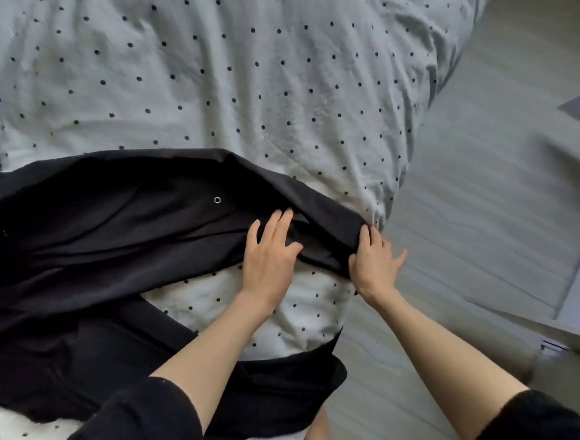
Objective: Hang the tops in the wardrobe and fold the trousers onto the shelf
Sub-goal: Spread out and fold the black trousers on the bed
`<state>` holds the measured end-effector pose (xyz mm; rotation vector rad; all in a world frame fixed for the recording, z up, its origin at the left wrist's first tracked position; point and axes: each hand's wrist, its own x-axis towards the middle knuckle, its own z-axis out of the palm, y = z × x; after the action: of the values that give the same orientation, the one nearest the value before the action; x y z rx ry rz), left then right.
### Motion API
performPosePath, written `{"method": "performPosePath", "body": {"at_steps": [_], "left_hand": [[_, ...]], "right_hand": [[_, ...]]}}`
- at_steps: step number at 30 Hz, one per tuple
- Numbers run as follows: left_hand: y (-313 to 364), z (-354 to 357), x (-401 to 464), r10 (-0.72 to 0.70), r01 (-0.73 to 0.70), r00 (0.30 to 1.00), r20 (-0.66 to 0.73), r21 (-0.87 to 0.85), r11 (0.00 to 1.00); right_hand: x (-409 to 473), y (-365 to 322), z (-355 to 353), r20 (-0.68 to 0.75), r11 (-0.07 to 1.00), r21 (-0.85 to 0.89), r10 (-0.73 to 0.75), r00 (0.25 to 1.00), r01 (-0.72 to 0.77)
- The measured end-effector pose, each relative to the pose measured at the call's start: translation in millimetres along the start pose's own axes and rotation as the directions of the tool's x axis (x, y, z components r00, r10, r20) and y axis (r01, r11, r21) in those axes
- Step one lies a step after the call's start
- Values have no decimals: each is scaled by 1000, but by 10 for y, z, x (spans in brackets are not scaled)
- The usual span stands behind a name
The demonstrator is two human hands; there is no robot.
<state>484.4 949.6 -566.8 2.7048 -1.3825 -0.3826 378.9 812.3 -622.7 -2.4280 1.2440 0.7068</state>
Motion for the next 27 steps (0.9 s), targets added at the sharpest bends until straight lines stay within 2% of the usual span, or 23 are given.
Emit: {"method": "performPosePath", "body": {"at_steps": [2, 3, 5, 7, 9, 12, 15, 18, 22, 27], "left_hand": [[38, 19, -39, 41, -43, 998, -40, -38, 998], [66, 27, -77, 62, -64, 997, -43, -46, 997], [116, 36, -188, 93, -93, 996, -10, -52, 994], [144, 39, -319, 91, -88, 995, 42, -73, 993], [154, 11, -385, 78, -72, 996, 46, -110, 991], [176, -26, -318, 81, -77, 995, 54, -79, 994], [188, 76, -273, 111, -120, 972, 207, 31, 992], [134, 201, -331, 42, -100, 919, 393, 127, 987], [61, 264, -562, -14, -48, 913, 407, 143, 989], [-135, 262, -913, -120, 63, 914, 387, 155, 986]], "right_hand": [[55, 94, -33, -81, 995, 76, 72, 994, -66], [95, 141, -82, -76, 982, 164, 106, 991, -92], [219, 243, -261, 13, 920, 361, 159, 987, -152], [366, 414, -518, 100, 875, 453, 140, 985, -170], [487, 612, -798, 77, 919, 380, 84, 994, -107], [626, 709, -1057, -67, 973, 225, 62, 996, -46], [651, 582, -1016, -116, 991, 132, 9, 993, 6], [429, 392, -748, -88, 970, 242, 14, 996, 8], [-83, 238, -172, -5, 931, 364, 31, 1000, -27], [-486, 190, 309, 215, 860, 491, 38, 976, -141]]}}
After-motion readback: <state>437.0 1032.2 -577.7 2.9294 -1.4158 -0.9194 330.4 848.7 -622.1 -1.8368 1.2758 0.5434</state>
